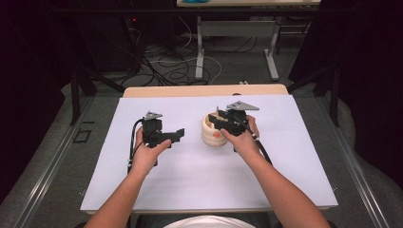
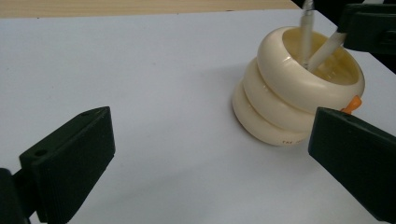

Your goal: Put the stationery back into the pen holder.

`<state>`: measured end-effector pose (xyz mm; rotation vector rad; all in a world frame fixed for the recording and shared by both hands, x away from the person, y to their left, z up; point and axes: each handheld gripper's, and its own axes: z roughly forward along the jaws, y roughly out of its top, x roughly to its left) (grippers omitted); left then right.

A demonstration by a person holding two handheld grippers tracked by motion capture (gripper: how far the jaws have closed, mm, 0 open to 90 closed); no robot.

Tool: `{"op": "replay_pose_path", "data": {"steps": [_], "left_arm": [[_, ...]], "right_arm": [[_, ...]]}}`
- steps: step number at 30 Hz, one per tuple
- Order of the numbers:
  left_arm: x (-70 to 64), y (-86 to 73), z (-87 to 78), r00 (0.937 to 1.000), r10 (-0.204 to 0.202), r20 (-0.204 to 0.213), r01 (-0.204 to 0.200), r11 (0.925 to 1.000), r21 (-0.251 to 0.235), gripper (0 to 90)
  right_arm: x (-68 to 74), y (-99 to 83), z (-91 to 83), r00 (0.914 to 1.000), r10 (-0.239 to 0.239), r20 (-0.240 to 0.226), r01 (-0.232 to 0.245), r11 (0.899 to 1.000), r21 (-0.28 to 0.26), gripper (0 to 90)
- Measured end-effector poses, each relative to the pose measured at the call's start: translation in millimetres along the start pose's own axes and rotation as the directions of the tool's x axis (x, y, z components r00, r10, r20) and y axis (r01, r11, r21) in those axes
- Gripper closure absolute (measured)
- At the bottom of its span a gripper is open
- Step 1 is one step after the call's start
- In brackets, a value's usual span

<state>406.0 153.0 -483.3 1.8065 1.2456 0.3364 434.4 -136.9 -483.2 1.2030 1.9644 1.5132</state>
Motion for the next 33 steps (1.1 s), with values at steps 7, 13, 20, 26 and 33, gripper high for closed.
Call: {"op": "replay_pose_path", "data": {"steps": [7, 13, 20, 26, 33], "left_arm": [[3.8, 1.4, -3.7, 0.9998, -0.015, -0.012, 0.015, 0.9999, -0.004, 0.5], [8.0, 2.5, -5.8, 0.9995, -0.026, -0.019, 0.026, 0.9996, -0.014, 0.5], [15.9, 5.0, -11.9, 0.9987, -0.043, -0.028, 0.042, 0.9986, -0.031, 0.4], [23.8, 6.7, -17.5, 0.9974, -0.061, -0.038, 0.059, 0.9969, -0.052, 0.4], [30.5, 6.5, -20.5, 0.9969, -0.067, -0.042, 0.064, 0.9957, -0.067, 0.4]], "right_arm": [[-8.3, 4.4, -22.1, 0.9997, -0.022, -0.006, 0.022, 1.0, 0.018, 33.0], [-14.3, 5.6, -37.8, 0.9982, -0.059, 0.01, 0.059, 0.997, 0.05, 26.5], [-20.9, 9.7, -52.4, 0.9937, -0.104, 0.04, 0.102, 0.994, 0.05, 22.6], [-34.3, 11.0, -62.9, 0.9948, -0.085, 0.057, 0.081, 0.994, 0.069, 23.1], [-51.3, 3.6, -70.8, 0.9906, -0.074, 0.115, 0.064, 0.994, 0.088, 15.2]]}}
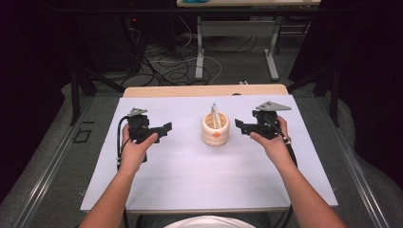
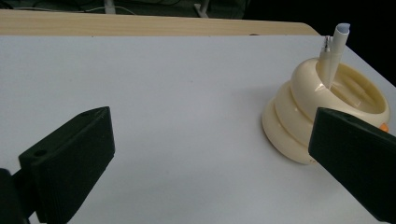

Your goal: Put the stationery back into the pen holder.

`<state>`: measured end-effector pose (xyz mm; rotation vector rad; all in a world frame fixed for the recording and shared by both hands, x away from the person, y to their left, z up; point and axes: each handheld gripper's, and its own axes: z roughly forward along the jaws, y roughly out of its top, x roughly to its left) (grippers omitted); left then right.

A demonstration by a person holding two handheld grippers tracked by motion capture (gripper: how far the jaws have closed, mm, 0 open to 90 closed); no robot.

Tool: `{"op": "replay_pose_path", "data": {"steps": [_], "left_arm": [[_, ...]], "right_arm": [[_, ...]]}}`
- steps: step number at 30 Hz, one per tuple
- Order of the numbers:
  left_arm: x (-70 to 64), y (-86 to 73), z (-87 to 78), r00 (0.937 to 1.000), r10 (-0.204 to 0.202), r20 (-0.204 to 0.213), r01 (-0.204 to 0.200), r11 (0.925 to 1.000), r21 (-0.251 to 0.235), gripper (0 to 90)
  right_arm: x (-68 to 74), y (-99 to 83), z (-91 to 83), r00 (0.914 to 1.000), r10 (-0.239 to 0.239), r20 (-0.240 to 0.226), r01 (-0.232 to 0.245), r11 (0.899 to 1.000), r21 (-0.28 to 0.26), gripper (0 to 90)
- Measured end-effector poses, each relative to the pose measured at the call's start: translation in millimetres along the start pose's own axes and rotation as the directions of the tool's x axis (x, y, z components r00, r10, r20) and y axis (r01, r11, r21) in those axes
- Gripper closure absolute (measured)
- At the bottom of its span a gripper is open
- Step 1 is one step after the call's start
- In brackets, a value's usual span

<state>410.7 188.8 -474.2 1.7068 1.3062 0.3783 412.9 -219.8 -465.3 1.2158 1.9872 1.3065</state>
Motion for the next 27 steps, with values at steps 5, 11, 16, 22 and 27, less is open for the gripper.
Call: {"op": "replay_pose_path", "data": {"steps": [5, 11, 16, 22, 27], "left_arm": [[4.8, -0.5, -1.2, 1.0, 0.003, -0.007, -0.003, 1.0, -0.001, 0.4], [12.5, -2.2, -0.3, 0.9997, -0.012, -0.022, 0.012, 0.9998, -0.019, 0.4], [21.4, -5.1, 0.9, 0.999, -0.024, -0.038, 0.023, 0.9994, -0.026, 0.4], [33.4, -10.2, 2.9, 0.9965, -0.062, -0.056, 0.062, 0.998, -0.016, 0.6], [38.4, -14.6, 5.6, 0.9967, -0.041, -0.069, 0.042, 0.9991, 0.008, 0.6]], "right_arm": [[-14.8, -7.2, -1.5, 0.998, 0.036, 0.052, -0.037, 0.999, 0.014, 13.4], [-29.0, -15.7, -1.0, 0.9951, 0.055, 0.082, -0.057, 0.998, 0.027, 3.7], [-35.3, -23.4, 1.9, 0.9891, 0.085, 0.12, -0.091, 0.995, 0.044, 2.1], [-39.0, -29.3, 0.5, 0.9843, 0.088, 0.153, -0.099, 0.993, 0.062, 1.8], [-41.3, -31.9, -5.1, 0.9842, 0.08, 0.158, -0.089, 0.995, 0.052, 1.8]]}}
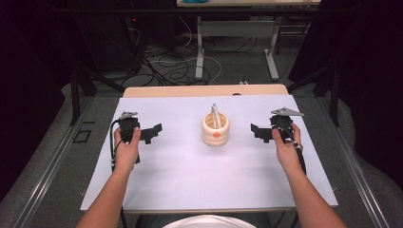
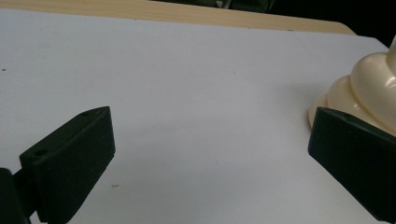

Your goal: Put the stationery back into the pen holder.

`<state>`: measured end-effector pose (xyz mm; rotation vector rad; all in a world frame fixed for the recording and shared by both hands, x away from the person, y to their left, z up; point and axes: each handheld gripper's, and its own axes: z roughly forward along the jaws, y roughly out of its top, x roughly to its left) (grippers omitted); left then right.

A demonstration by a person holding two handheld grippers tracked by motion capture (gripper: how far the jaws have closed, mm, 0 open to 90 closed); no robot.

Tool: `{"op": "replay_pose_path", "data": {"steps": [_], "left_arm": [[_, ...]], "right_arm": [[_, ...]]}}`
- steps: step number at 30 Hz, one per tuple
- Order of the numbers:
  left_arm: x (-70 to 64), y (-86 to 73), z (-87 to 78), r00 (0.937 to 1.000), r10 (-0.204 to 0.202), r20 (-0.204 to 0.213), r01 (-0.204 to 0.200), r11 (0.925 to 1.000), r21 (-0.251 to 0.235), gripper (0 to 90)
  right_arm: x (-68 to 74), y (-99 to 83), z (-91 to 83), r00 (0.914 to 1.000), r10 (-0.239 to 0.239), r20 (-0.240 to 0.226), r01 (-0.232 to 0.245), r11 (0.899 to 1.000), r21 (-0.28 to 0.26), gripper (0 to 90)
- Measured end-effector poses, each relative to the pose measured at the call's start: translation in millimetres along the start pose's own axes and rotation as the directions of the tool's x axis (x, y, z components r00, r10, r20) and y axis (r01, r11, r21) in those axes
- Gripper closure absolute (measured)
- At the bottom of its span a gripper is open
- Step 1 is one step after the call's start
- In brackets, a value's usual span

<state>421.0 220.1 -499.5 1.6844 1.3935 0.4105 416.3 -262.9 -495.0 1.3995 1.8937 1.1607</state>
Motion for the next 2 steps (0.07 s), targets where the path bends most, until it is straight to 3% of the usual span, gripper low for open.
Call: {"op": "replay_pose_path", "data": {"steps": [2], "left_arm": [[2.2, -0.4, -0.2, 0.9999, 0.011, -0.004, -0.011, 0.9999, 0.01, 0.7]], "right_arm": [[-2.6, -2.3, -0.5, 0.9999, 0.001, 0.011, -0.001, 1.0, 0.005, 1.8]]}}
